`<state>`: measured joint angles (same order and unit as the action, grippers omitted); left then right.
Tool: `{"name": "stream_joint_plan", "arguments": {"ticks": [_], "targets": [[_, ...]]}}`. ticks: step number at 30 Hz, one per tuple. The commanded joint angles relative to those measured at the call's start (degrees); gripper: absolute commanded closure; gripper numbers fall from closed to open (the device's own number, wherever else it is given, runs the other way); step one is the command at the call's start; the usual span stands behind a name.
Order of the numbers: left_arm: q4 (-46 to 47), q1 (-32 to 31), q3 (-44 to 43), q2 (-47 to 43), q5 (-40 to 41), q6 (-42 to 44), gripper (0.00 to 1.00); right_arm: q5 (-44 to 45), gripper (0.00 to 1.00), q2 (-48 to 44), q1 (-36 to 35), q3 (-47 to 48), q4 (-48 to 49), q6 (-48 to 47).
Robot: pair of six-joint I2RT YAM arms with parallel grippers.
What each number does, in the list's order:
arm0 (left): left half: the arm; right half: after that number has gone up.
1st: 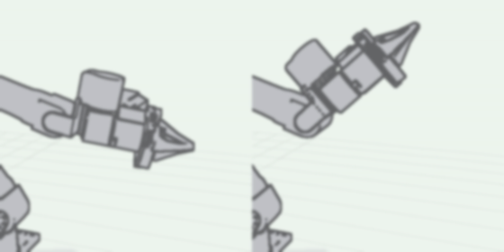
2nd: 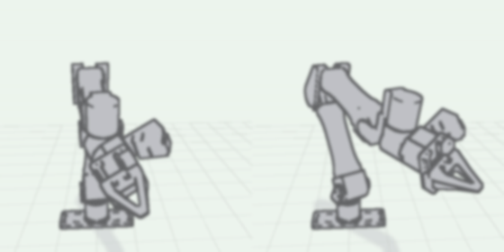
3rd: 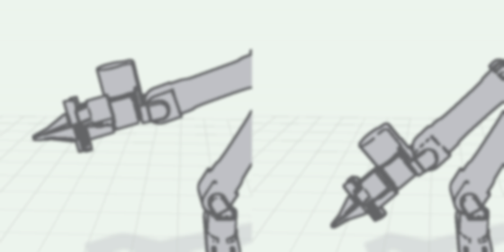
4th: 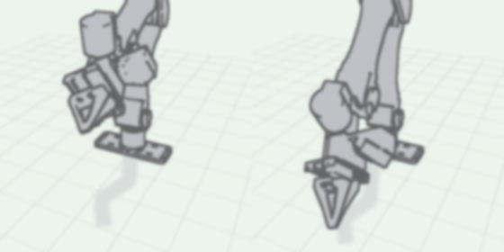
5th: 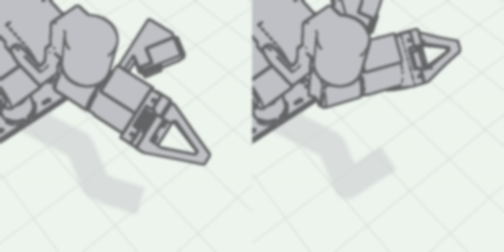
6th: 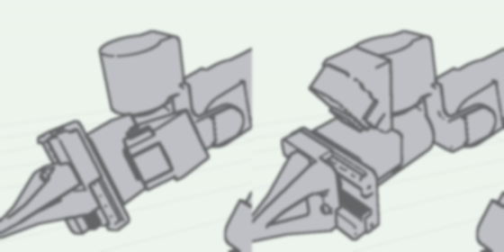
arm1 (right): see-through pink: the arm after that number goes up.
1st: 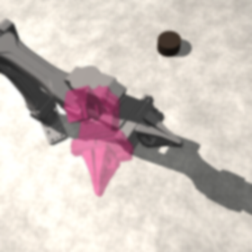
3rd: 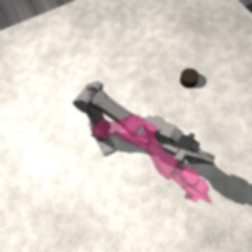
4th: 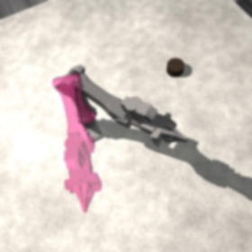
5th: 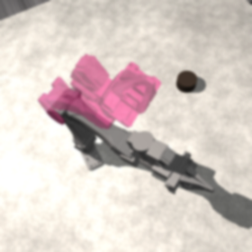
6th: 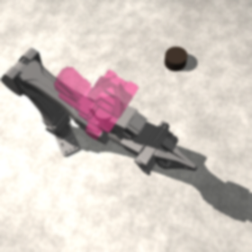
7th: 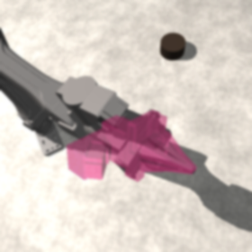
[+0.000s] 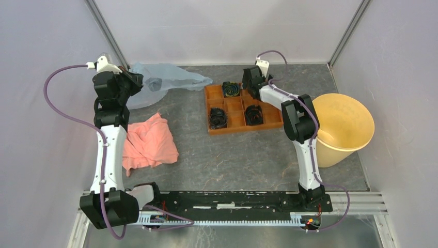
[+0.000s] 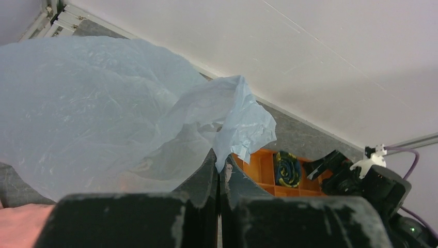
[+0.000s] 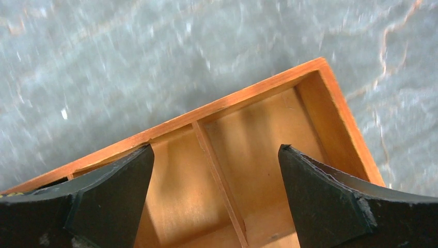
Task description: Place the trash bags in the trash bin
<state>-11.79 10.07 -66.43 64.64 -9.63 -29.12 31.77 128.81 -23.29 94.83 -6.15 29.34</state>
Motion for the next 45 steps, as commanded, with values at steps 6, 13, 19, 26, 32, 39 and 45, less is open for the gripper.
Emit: {"name": "stream_joint_plan", "arguments": {"ticks": [6, 13, 19, 26, 32, 39, 45], "targets": [[2.31, 0.59, 0.12, 0.63, -0.61, -1.45, 0.98, -2.42, 0.02, -4.25, 0.94, 10.36, -3.13, -8.06], [2.56, 0.59, 0.34, 0.60, -0.74, -1.64, 0.98, -9.48, 0.02, -19.78, -0.65, 5.73, -12.96, -17.04], [2.58, 0.59, 0.43, 0.10, -0.59, -1.64, 0.98, -4.58, 0.02, -38.58, -2.93, -9.17, -22.35, -21.97], [2.30, 0.57, 0.18, -0.89, -0.35, -1.46, 0.98, 3.76, 0.02, -57.76, -2.80, -20.63, -32.57, -23.47], [3.13, 0.57, 1.23, -1.27, -1.50, -2.25, 0.98, 11.31, 0.02, -65.14, -2.16, -28.88, -38.00, -20.44], [3.04, 0.46, 1.40, -0.69, -1.30, -2.25, 0.98, 7.56, 0.35, -68.30, -2.01, -31.97, -41.43, -20.03], [3.16, 0.31, 1.47, -0.65, -1.65, -2.34, 0.98, -12.72, 0.72, -71.41, -2.07, -31.81, -43.72, -23.78]]}}
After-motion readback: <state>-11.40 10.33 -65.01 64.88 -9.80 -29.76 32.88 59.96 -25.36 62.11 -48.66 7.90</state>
